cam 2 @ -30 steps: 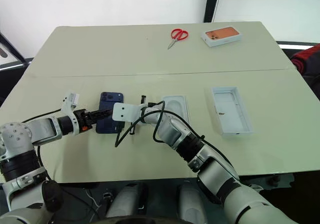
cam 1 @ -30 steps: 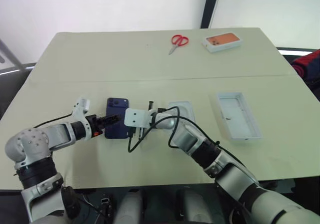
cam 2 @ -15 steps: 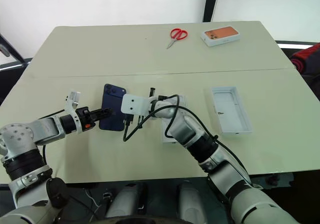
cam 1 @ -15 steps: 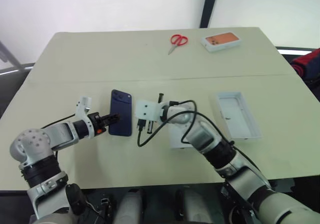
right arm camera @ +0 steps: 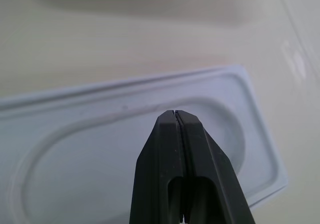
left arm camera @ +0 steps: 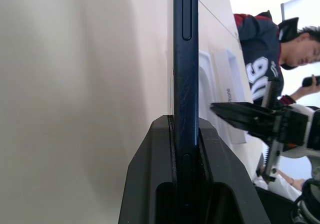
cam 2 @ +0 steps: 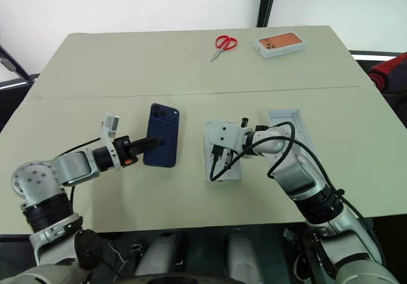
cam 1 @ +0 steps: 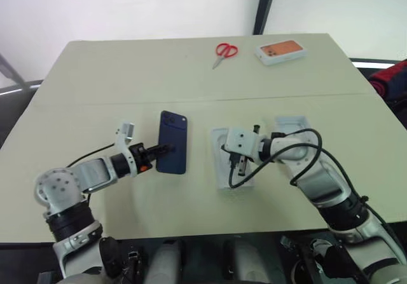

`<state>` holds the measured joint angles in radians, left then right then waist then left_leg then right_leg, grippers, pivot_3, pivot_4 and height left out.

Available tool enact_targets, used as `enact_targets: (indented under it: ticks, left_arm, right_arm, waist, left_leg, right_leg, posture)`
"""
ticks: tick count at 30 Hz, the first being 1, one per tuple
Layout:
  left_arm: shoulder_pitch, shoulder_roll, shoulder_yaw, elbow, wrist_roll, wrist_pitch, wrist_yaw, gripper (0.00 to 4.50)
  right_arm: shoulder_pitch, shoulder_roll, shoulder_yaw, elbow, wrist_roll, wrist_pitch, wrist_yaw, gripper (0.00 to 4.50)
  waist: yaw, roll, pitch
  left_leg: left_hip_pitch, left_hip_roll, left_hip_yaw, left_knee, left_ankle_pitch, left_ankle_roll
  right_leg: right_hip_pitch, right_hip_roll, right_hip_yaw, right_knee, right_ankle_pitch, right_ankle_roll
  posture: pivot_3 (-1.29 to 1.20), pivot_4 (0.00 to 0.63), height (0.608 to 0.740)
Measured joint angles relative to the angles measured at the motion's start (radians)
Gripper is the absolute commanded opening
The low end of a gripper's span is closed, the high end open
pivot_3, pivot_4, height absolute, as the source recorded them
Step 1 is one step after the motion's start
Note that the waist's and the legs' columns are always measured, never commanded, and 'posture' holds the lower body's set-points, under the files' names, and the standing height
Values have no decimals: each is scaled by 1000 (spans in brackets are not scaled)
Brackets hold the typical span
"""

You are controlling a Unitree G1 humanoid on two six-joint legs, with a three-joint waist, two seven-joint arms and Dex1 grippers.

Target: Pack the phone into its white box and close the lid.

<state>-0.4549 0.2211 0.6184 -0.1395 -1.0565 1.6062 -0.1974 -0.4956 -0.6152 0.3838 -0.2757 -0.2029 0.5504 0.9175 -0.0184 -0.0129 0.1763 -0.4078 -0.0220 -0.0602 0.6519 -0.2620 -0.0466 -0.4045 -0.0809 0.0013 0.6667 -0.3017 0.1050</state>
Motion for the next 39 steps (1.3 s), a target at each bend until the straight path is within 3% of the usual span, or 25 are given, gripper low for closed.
enact_targets:
  ticks: [12,18,24,30,39]
  left_arm:
    - [-3,-42,-5,-16,-66,0,80,25]
    - [-66,-187,-14,-20,-118,0,189,25]
    - [-83,-390,-59,25,-126,0,382,25]
    - [-83,-403,-93,69,-126,0,506,25]
    - [-95,-401,-134,123,-180,-3,567,25]
  right_arm:
    - [57,-41,21,-29,-27,-33,1,0]
    - [48,-30,-70,-41,45,38,-2,0]
    - [38,-175,-241,-56,93,43,12,0]
    - [90,-220,-265,-36,103,28,9,0]
    - [112,-228,-271,-36,109,18,-14,0]
  waist:
    - [8,-1,0]
    - [11,-2,0]
    - [26,-3,1]
    - [22,-3,1]
    - [31,-3,1]
  left_leg:
    - [0,0,0,1,2,-3]
    - [0,-1,-1,2,2,-3]
    - [0,-2,0,2,0,1]
    - [0,-2,0,2,1,-1]
    - [0,-2,0,4,2,-3]
  right_leg:
    - [2,-1,0,-1,0,0]
    - [2,-1,0,-1,0,0]
    - [3,0,0,-2,0,0]
    - [3,1,0,-1,0,0]
    - [5,0,0,-2,0,0]
  posture:
    - [0,150,740]
    - [0,150,740]
    - [0,150,740]
    - [0,150,740]
    - [0,150,740]
